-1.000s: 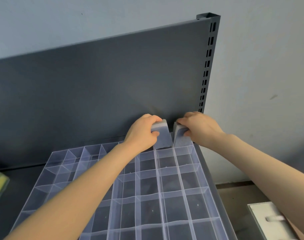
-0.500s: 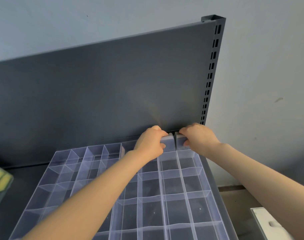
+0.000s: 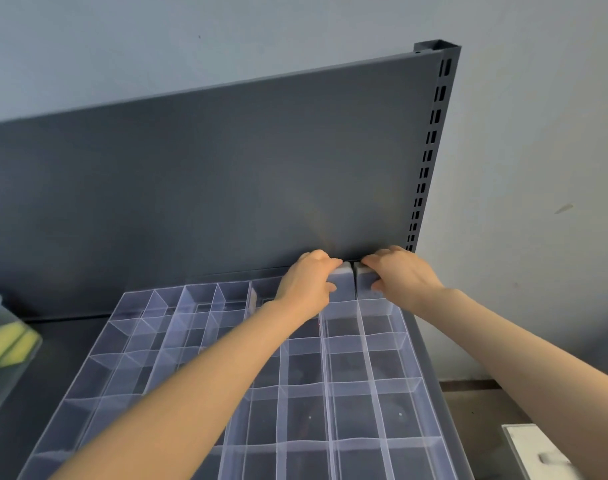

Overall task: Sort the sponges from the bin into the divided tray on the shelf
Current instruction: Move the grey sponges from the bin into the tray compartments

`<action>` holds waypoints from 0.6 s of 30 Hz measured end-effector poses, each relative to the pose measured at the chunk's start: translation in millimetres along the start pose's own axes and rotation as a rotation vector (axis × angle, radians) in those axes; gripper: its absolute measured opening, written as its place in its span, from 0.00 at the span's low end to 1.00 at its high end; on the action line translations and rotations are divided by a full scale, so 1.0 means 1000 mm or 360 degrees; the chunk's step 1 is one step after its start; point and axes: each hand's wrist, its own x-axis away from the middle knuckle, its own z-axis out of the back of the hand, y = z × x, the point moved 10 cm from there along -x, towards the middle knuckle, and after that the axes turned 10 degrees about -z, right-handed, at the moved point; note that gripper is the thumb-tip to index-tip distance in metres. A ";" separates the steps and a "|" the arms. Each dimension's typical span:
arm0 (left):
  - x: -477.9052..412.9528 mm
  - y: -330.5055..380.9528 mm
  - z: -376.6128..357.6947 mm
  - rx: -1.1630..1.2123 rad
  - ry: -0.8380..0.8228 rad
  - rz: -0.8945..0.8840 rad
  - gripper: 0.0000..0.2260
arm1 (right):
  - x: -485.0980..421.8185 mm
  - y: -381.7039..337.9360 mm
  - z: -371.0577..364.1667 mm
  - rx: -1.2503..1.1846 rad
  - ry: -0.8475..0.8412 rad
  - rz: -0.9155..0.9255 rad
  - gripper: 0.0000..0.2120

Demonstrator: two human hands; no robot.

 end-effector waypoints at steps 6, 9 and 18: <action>0.025 0.003 0.040 -0.0234 -0.0027 0.0007 0.22 | 0.018 -0.008 0.036 -0.0106 0.0188 0.0001 0.20; 0.054 -0.021 0.059 -0.0397 -0.0202 0.0135 0.18 | 0.025 -0.035 0.040 -0.0177 0.0049 0.0038 0.16; 0.193 -0.125 0.140 -0.0605 -0.0199 0.0641 0.09 | 0.045 -0.151 0.053 -0.0168 -0.0022 0.0147 0.12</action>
